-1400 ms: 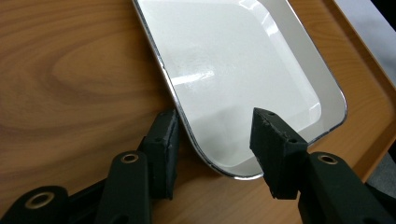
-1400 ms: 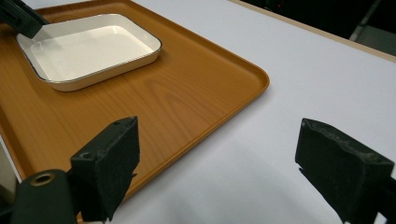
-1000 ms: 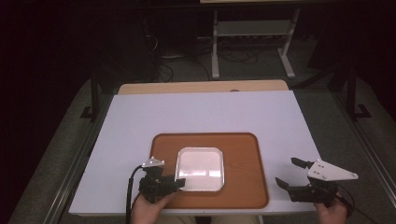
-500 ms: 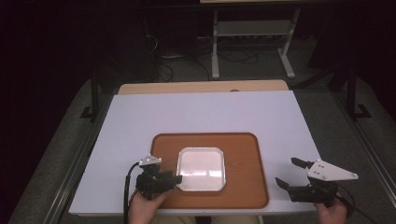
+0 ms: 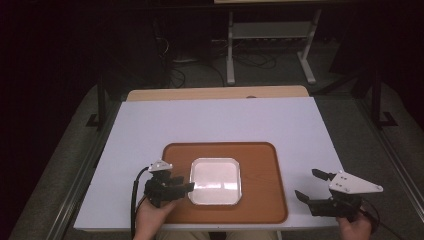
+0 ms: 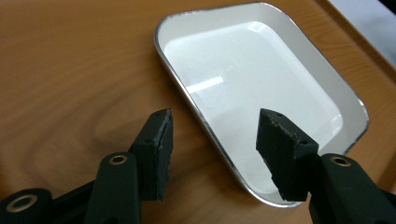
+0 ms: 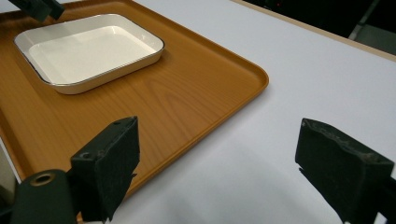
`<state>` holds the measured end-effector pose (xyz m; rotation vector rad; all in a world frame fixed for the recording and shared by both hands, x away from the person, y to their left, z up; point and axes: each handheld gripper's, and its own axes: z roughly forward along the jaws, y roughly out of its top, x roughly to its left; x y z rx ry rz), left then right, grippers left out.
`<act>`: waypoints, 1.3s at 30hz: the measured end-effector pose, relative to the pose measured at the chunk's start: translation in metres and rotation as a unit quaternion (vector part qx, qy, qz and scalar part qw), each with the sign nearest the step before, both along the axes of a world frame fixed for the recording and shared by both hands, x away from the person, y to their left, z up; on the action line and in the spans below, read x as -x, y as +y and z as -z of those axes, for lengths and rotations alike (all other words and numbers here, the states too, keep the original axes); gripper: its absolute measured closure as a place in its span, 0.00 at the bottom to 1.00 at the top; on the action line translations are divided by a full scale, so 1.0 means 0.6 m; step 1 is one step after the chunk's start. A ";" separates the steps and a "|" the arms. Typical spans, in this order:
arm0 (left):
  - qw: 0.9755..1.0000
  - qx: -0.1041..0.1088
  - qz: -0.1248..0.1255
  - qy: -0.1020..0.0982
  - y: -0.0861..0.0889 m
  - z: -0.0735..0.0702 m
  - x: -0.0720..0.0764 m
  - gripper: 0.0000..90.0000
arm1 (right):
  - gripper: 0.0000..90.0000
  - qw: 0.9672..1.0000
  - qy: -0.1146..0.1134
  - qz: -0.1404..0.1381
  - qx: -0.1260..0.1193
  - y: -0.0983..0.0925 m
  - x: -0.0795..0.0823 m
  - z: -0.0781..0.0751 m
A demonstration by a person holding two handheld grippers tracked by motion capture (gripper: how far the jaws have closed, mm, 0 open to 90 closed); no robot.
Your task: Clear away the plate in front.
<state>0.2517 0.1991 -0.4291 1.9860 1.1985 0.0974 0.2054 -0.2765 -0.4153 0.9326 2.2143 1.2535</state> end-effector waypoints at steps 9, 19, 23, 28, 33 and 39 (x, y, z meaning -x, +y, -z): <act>0.999 -0.014 0.029 -0.016 0.014 0.002 -0.011 0.46 | 0.14 1.000 0.003 0.003 0.002 0.000 -0.001 0.001; 0.998 -0.013 0.037 -0.043 0.034 -0.004 -0.009 0.43 | 0.14 1.000 0.003 0.003 0.001 -0.001 -0.002 0.001; 0.997 -0.005 0.049 -0.051 0.042 -0.005 -0.009 0.40 | 0.14 1.000 0.004 0.005 0.000 -0.002 -0.003 0.002; 0.995 -0.016 0.072 -0.063 0.046 -0.006 -0.008 0.38 | 0.14 1.000 0.005 0.007 0.000 -0.001 -0.003 0.002; 0.993 -0.010 0.082 -0.081 0.063 -0.014 -0.006 0.36 | 0.14 1.000 0.006 0.009 0.000 -0.002 -0.003 0.001; 0.993 0.001 0.071 -0.095 0.089 -0.019 -0.007 0.34 | 0.14 1.000 0.006 0.010 0.000 -0.002 -0.003 0.001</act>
